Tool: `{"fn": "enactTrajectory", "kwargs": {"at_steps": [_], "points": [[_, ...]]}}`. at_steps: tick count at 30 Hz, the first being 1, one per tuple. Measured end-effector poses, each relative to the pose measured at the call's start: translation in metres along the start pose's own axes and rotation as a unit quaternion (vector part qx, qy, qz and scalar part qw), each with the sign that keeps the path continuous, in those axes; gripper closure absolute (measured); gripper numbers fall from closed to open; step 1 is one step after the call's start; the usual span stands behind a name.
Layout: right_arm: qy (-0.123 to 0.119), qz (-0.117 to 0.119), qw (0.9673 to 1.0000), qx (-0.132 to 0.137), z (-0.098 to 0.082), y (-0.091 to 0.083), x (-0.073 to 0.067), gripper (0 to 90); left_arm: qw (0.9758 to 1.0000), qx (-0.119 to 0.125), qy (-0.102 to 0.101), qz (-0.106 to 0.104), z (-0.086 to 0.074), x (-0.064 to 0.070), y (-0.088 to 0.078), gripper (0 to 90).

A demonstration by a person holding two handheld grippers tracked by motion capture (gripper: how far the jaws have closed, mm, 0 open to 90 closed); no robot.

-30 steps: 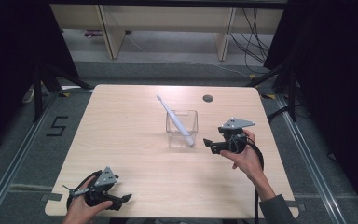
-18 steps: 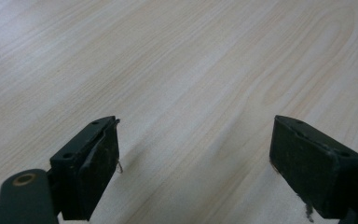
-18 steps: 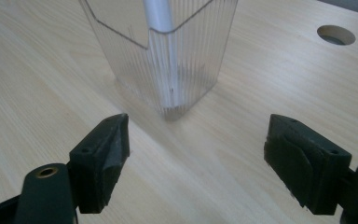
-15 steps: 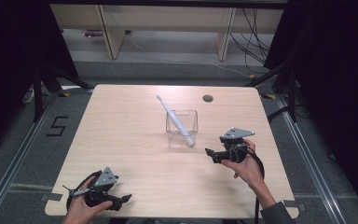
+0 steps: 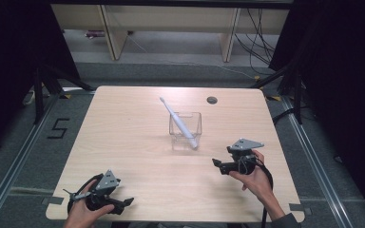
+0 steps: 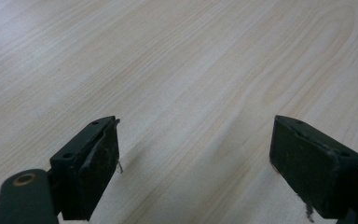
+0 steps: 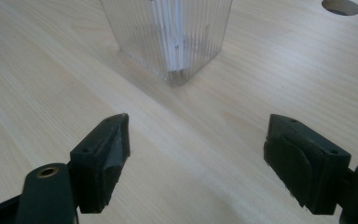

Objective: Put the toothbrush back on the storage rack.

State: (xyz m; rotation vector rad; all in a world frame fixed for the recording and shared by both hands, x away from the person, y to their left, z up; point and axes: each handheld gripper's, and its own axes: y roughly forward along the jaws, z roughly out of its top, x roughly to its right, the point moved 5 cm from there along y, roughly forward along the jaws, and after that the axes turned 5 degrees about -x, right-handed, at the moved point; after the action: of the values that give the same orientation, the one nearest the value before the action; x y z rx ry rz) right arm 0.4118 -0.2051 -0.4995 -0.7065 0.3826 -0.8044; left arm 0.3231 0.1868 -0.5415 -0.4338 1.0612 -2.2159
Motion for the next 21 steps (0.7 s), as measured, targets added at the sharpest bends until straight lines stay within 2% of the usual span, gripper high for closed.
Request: {"fn": "enactTrajectory", "kwargs": {"at_steps": [2, 4, 5, 6, 7, 8, 10, 12, 14, 15, 21], "points": [[-0.013, -0.005, 0.9999, 0.001, -0.004, 0.001, 0.001, 23.0, 1.0000, -0.001, 0.001, -0.001, 0.000, 0.000, 0.000, 15.3], [-0.005, -0.002, 1.0000, -0.007, -0.009, 0.001, -0.001, 22.9, 1.0000, -0.001, 0.000, -0.001, 0.000, 0.001, 0.001, 15.3], [-0.012, -0.005, 0.9999, -0.004, -0.010, 0.001, -0.001, 22.9, 1.0000, 0.000, 0.001, -0.001, 0.000, 0.001, 0.000, 15.3], [0.008, -0.003, 0.9999, -0.014, -0.013, 0.000, -0.005, 22.8, 1.0000, -0.001, 0.001, 0.000, 0.000, 0.000, 0.000, 15.3], [-0.014, -0.004, 0.9999, -0.006, -0.013, 0.001, -0.002, 22.4, 1.0000, -0.001, 0.001, 0.000, 0.000, 0.000, 0.000, 15.3], [0.000, -0.002, 0.9999, -0.014, -0.015, -0.001, -0.005, 22.1, 1.0000, 0.001, -0.001, 0.000, 0.000, 0.000, 0.000, 15.3], [-0.013, -0.008, 0.9999, -0.005, -0.017, -0.002, -0.004, 22.5, 1.0000, -0.001, 0.001, 0.000, 0.000, 0.000, 0.000, 15.3], [-0.003, -0.001, 0.9999, -0.013, -0.021, -0.004, -0.007, 22.4, 1.0000, 0.000, 0.000, 0.000, 0.000, 0.001, 0.000, 15.3], [-0.018, -0.002, 0.9998, -0.009, -0.023, -0.005, -0.006, 22.2, 1.0000, 0.001, 0.000, 0.000, 0.000, 0.001, 0.000, 15.3], [-0.007, -0.001, 0.9999, -0.009, -0.025, -0.007, -0.008, 22.1, 1.0000, -0.001, 0.002, 0.000, 0.000, 0.000, 0.000, 15.3], [-0.012, -0.002, 0.9999, -0.003, -0.031, -0.012, -0.012, 20.3, 1.0000, -0.002, 0.001, 0.001, -0.001, 0.000, 0.000, 15.3]]}}
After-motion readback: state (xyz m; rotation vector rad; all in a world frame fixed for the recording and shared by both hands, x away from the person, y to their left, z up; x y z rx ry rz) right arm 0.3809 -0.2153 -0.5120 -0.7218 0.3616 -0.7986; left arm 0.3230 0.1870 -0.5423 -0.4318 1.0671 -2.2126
